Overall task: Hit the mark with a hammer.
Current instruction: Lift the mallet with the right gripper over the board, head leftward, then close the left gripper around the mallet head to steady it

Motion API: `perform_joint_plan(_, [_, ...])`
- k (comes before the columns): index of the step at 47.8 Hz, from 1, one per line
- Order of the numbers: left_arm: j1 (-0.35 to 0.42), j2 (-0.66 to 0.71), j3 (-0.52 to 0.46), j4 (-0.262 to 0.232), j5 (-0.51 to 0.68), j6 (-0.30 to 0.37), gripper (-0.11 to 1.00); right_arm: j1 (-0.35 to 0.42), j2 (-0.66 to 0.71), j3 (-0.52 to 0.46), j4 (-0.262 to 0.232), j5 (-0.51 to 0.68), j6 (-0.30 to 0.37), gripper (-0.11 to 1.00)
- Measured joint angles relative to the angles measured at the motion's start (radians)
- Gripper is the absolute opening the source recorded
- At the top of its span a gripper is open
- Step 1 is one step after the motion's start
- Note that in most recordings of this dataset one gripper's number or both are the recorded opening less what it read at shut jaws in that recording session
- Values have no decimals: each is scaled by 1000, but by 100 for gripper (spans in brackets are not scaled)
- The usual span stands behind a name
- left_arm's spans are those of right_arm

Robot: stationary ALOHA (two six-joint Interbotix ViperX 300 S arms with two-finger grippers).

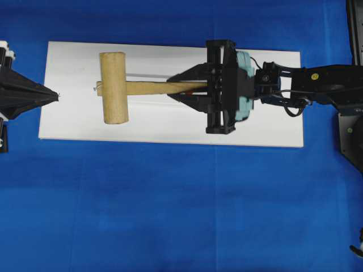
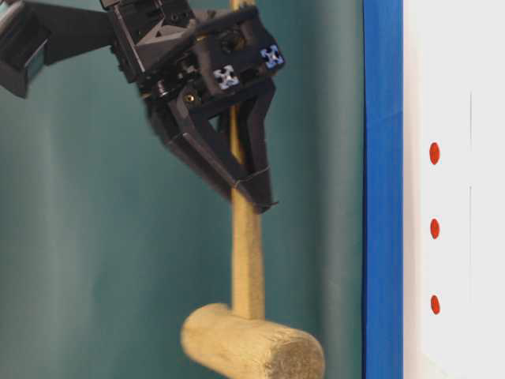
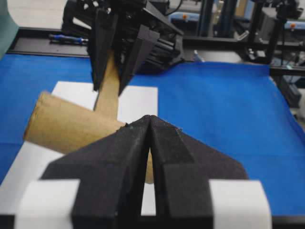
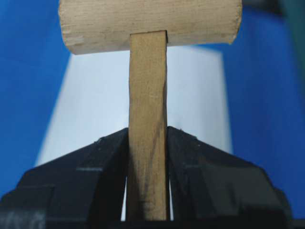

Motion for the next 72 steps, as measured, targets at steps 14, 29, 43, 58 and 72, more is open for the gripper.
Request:
perform_joint_plan(14, [0,-2,0,0,0,-35,0,-11,0,0,-5,-77,-420,9])
perform_joint_plan(29, [0,-3,-2,0,0,-40,0,2,-2,0,-5,-164,-638,9])
perform_joint_plan(43, [0,-3,0,-2,0,-41,0,6,-2,0,15,-170,-643,9])
perform_joint_plan(58, [18,0,0,-6,0,-97,51,5,0,0,18,-175,-643,9])
perform_joint_plan(72, [34,18,-2,-6,-6,-115,93,5,-2,0,17,-179,-643,9])
